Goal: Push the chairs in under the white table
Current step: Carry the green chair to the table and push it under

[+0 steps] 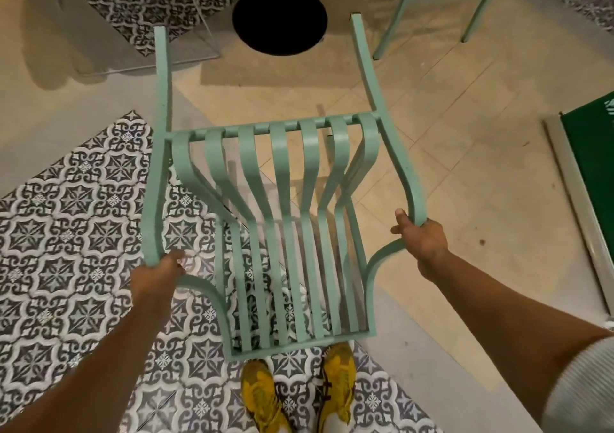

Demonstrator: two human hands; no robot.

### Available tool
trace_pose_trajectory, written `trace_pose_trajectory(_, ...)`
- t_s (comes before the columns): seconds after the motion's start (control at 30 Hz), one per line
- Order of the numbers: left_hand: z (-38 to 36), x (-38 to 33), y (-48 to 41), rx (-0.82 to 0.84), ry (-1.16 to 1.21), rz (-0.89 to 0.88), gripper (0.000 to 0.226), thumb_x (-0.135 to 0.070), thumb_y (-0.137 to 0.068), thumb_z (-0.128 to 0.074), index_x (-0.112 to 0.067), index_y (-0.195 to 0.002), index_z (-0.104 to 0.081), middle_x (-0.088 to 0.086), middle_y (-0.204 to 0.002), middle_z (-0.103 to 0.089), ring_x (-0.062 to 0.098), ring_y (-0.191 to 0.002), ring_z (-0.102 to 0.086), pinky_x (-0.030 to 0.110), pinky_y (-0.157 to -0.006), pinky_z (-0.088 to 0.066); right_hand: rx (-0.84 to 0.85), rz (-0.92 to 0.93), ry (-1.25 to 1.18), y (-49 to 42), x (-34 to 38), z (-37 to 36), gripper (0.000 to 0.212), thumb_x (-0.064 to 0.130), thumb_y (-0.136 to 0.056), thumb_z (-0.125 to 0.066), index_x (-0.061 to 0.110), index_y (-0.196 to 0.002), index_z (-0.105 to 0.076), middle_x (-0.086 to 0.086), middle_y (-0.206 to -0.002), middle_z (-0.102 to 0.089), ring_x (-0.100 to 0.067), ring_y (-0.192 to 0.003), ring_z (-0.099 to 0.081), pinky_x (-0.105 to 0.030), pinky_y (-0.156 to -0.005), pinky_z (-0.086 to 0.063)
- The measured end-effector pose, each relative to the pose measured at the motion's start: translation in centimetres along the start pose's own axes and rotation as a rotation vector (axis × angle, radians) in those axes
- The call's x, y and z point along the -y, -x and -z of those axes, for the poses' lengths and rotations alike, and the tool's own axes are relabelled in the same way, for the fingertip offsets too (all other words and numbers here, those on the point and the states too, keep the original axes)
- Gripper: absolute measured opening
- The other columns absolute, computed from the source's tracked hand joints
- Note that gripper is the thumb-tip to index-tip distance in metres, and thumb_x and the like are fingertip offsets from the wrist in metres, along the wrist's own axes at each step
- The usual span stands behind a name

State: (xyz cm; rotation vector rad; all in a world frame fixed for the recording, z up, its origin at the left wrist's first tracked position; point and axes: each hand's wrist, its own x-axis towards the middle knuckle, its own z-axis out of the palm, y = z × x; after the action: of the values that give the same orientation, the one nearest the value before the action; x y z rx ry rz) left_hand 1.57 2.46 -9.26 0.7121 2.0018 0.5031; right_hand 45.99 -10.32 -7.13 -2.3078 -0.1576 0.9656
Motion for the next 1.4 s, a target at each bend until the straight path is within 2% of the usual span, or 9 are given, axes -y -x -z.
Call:
trace_pose_trajectory(0.1, 1.4, -3.4, 0.4, -0.006, 0.022, 0.005, 0.022, -0.025, -0.094, -0.078, -0.008, -0.106, -0.070, 0.008, -0.097, -0.068, 0.019, -0.078, -0.063, 0.036, -0.072, -0.056, -0.007, 0.051, 0.055, 1.1, 2.8, 1.2, 0.047, 0.052, -0.101, -0.069, 0.009, -0.119, -0.069, 0.000, -0.089, -0.075, -0.016, -0.079, -0.066, -0.039, -0.083, -0.053)
trace_pose_trajectory(0.3, 5.1, -9.9, 3.3, -0.046, 0.044, -0.097, 0.022, -0.020, -0.093, -0.077, -0.004, -0.107, -0.071, 0.009, -0.088, -0.068, 0.018, -0.068, -0.060, 0.031, -0.057, -0.048, -0.058, 0.112, 0.161, 4.3, 8.4, 4.0, 0.044, 0.042, -0.101, -0.066, 0.002, -0.119, -0.069, -0.008, -0.088, -0.075, -0.024, -0.076, -0.070, -0.038, -0.070, -0.055)
trace_pose_trajectory(0.47, 7.3, -14.4, 5.7, -0.074, 0.003, -0.105, 0.027, -0.024, -0.093, -0.078, -0.001, -0.105, -0.071, 0.008, -0.078, -0.066, 0.022, -0.063, -0.060, 0.033, -0.058, -0.051, -0.150, 0.135, 0.221, 7.7, 12.5, 5.9, 0.042, 0.041, -0.100, -0.066, 0.001, -0.114, -0.069, -0.017, -0.100, -0.074, -0.036, -0.086, -0.073, -0.044, -0.078, -0.062)
trace_pose_trajectory(0.7, 8.3, -18.8, 6.7, -0.141, -0.231, -0.069, 0.028, -0.028, -0.091, -0.067, -0.001, -0.099, -0.064, 0.010, -0.077, -0.069, 0.023, -0.059, -0.064, 0.034, -0.057, -0.058, -0.153, 0.210, 0.149, 11.7, 13.8, 7.5, 0.037, 0.047, -0.102, -0.065, 0.010, -0.102, -0.071, -0.012, -0.093, -0.074, -0.026, -0.074, -0.068, -0.030, -0.064, -0.048)
trace_pose_trajectory(0.8, 8.0, -19.8, 6.2, -0.144, -0.272, -0.064, 0.034, -0.033, -0.085, -0.064, -0.002, -0.097, -0.064, 0.010, -0.078, -0.071, 0.025, -0.061, -0.068, 0.032, -0.052, -0.053, -0.114, 0.193, 0.050, 13.6, 10.7, 7.2, 0.035, 0.059, -0.100, -0.064, 0.026, -0.088, -0.066, -0.001, -0.086, -0.077, -0.026, -0.086, -0.072, -0.037, -0.080, -0.056)
trace_pose_trajectory(0.9, 8.0, -20.8, 5.3, -0.158, -0.304, -0.082, 0.037, -0.038, -0.076, -0.061, -0.004, -0.091, -0.065, 0.013, -0.083, -0.075, 0.033, -0.075, -0.075, 0.042, -0.073, -0.065, -0.038, 0.045, 0.040, 14.4, 6.4, 6.0, 0.048, 0.064, -0.099, -0.062, 0.020, -0.083, -0.072, -0.003, -0.087, -0.078, -0.029, -0.089, -0.069, -0.046, -0.094, -0.054)
trace_pose_trajectory(1.07, 8.2, -20.9, 3.9, -0.187, -0.261, -0.138, 0.030, -0.035, -0.081, -0.073, -0.006, -0.083, -0.064, 0.004, -0.064, -0.067, 0.018, -0.053, -0.065, 0.027, -0.047, -0.045, -0.079, -0.150, -0.019, 13.1, 5.5, 3.4, 0.038, 0.030, -0.093, -0.068, -0.006, -0.101, -0.074, -0.025, -0.095, -0.076, -0.041, -0.086, -0.070, -0.050, -0.084, -0.060)
trace_pose_trajectory(1.27, 8.6, -18.1, 3.7, 0.031, -0.028, -0.284, 0.039, -0.051, -0.089, -0.082, -0.015, -0.082, -0.069, -0.001, -0.069, -0.067, 0.014, -0.058, -0.061, 0.029, -0.055, -0.048, -0.135, -0.189, -0.007, 11.9, 7.7, 2.7, 0.053, 0.036, -0.083, -0.059, -0.004, -0.116, -0.070, -0.025, -0.106, -0.075, -0.045, -0.096, -0.072, -0.045, -0.081, -0.059)
trace_pose_trajectory(1.4, 9.2, -10.7, 4.4, 0.145, -0.214, -0.222, 0.050, -0.056, -0.093, -0.075, -0.008, -0.079, -0.067, 0.007, -0.073, -0.065, 0.025, -0.068, -0.062, 0.032, -0.062, -0.051, -0.144, -0.178, 0.016, 10.6, 9.4, 3.1, 0.055, 0.036, -0.079, -0.057, -0.004, -0.113, -0.073, -0.024, -0.101, -0.076, -0.043, -0.094, -0.075, -0.050, -0.088, -0.064)
